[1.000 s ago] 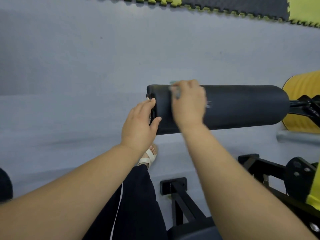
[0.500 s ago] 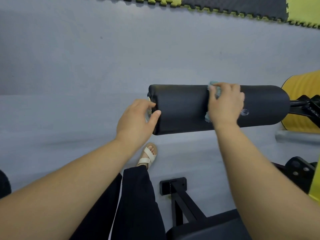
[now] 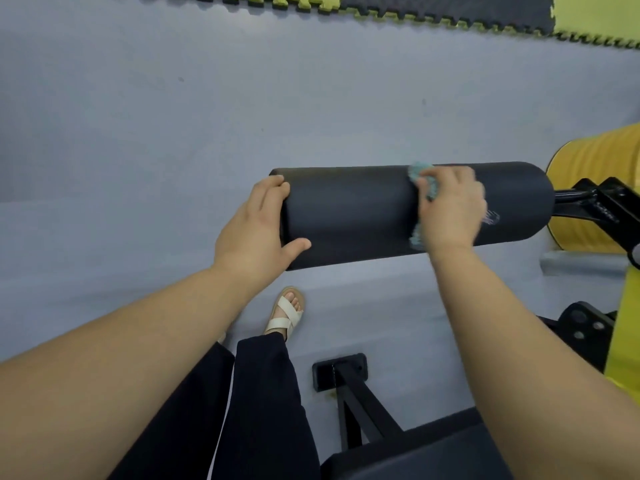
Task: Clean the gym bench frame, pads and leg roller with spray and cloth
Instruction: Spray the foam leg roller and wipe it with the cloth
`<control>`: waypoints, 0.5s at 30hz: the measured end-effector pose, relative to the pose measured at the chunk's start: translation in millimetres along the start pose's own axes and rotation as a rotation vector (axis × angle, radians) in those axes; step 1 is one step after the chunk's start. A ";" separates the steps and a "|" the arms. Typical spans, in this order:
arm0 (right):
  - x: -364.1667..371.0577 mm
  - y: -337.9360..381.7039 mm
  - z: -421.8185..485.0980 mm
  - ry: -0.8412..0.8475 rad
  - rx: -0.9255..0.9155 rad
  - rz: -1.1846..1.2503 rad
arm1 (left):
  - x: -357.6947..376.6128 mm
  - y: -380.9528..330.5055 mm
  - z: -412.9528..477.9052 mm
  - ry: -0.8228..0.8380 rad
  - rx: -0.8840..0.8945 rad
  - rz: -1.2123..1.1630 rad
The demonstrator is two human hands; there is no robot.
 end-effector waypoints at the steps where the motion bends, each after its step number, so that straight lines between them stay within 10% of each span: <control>1: -3.0 -13.5 -0.1 -0.001 0.110 0.026 | 2.6 0.0 -3.9 -0.006 0.008 0.030; 4: 2.3 4.8 -11.2 -0.013 0.235 0.133 | 10.4 1.5 -13.1 -0.071 0.037 0.068; 10: 20.6 149.0 -69.3 -0.036 -0.266 0.288 | 24.3 11.3 -16.0 -0.209 0.194 -0.028; 15: 11.9 98.1 -42.7 -0.080 -0.538 0.161 | 32.3 15.0 -19.2 -0.258 0.213 -0.008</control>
Point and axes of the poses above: each hand's wrist, its own z-axis towards the middle knuckle, its own x-axis out of the palm, y = z × x, the point moved 3 cm from there along z, towards the middle knuckle, and after that the axes turned 9 degrees about y, right-handed, at the moved point
